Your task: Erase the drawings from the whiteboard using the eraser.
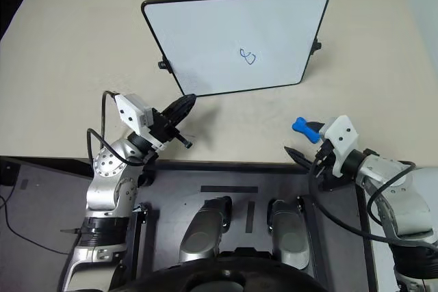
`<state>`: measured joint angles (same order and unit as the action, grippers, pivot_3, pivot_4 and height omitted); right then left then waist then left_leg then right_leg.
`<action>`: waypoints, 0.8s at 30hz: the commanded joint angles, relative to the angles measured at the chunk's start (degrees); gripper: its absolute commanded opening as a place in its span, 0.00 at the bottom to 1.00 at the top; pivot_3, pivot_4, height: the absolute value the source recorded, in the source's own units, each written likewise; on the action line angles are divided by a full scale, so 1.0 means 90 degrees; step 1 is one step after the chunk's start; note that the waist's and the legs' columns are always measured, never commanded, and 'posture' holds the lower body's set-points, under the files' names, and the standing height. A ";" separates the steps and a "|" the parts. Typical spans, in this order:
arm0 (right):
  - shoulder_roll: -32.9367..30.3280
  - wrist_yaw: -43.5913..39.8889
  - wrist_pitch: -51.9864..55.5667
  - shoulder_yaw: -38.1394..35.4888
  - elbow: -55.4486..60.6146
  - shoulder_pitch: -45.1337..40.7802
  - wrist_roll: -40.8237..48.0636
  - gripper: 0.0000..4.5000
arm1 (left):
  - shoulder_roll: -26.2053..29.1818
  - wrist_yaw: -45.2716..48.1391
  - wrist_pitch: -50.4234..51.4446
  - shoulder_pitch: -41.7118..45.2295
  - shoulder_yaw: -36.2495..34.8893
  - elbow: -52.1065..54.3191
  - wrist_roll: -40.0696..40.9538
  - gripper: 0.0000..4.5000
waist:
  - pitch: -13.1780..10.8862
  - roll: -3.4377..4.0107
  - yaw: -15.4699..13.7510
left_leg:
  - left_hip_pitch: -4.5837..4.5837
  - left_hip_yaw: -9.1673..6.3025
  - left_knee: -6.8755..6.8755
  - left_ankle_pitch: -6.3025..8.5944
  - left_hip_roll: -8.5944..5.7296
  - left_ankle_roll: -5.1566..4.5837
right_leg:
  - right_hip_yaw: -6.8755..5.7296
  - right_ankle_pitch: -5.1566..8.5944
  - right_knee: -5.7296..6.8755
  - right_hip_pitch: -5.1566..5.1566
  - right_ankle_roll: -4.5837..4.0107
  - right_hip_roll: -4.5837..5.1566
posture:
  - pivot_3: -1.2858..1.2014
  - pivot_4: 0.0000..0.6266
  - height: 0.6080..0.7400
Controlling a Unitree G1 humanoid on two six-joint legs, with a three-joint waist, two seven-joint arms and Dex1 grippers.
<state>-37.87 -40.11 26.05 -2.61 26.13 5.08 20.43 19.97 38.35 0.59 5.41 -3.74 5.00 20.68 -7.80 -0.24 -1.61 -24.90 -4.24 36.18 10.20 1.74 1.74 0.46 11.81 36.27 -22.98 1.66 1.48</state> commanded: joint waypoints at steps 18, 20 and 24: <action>0.0287 0.0054 -0.0730 0.0281 -0.0914 -0.0184 -0.0702 1.00 | -0.0026 -0.0105 -0.0056 0.0071 -0.0003 0.0217 -0.0052 0.00 | 0.0005 -0.0007 -0.0004 | 0.0002 -0.0008 0.0000 0.0002 0.0007 -0.0004 | 0.0037 0.0005 0.0015 -0.0008 -0.0006 -0.0027 | 0.52 0.24 1.00; 0.0331 0.0126 -0.0656 0.0240 -0.0902 -0.0217 -0.0700 1.00 | -0.0020 -0.0104 -0.0051 0.0048 0.0002 0.0233 -0.0050 0.00 | 0.0007 -0.0011 0.0000 | 0.0003 -0.0008 0.0000 0.0002 0.0007 -0.0004 | 0.0037 0.0005 0.0017 -0.0008 -0.0006 -0.0027 | 0.52 0.24 1.00; 0.0350 0.0190 -0.0518 0.0201 -0.0823 -0.0240 -0.0689 0.81 | -0.0012 -0.0101 -0.0042 0.0038 0.0001 0.0241 -0.0049 0.00 | 0.0008 -0.0012 0.0002 | 0.0006 -0.0006 0.0001 0.0001 0.0007 -0.0003 | 0.0042 0.0005 0.0021 -0.0008 -0.0006 -0.0027 | 0.52 0.24 1.00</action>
<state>-34.78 -38.80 20.67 -0.04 17.83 3.03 14.20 19.47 37.35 0.59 5.47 -3.50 5.00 20.18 -7.73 -0.35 -1.59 -24.84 -4.30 36.18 10.20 1.81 1.71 0.84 11.86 36.47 -23.05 1.61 1.24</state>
